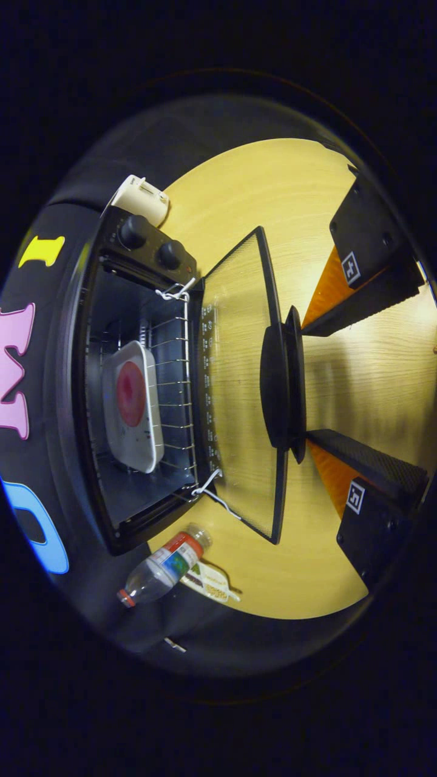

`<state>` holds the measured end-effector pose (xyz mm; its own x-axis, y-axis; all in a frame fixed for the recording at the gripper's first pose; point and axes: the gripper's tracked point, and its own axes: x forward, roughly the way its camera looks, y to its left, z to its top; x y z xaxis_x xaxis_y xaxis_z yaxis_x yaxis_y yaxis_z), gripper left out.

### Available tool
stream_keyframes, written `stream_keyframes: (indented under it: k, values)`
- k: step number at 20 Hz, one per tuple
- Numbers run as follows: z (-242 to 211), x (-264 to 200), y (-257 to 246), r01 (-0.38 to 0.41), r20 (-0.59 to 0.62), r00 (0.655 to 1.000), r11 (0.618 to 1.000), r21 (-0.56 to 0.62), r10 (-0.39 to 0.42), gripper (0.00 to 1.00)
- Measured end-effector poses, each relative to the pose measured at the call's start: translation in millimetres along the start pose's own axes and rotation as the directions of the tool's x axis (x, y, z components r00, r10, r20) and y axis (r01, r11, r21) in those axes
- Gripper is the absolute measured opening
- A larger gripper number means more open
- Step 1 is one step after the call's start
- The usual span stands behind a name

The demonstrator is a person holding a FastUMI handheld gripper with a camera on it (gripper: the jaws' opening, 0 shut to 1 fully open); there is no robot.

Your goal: Open the toaster oven, put the food inside, and close the toaster oven door.

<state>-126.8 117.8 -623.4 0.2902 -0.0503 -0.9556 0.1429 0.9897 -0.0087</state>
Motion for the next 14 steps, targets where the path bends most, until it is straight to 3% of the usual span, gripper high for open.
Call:
stream_keyframes:
  k: [4,10,14]
  values:
    - [31,-33,9,-0.063,0.125,0.991,0.996,0.070,0.054,0.99]
    - [20,-70,2,-0.080,0.173,0.982,0.997,-0.011,0.081,0.99]
    - [59,-126,-22,-0.082,0.295,0.951,0.996,-0.044,0.092,0.99]
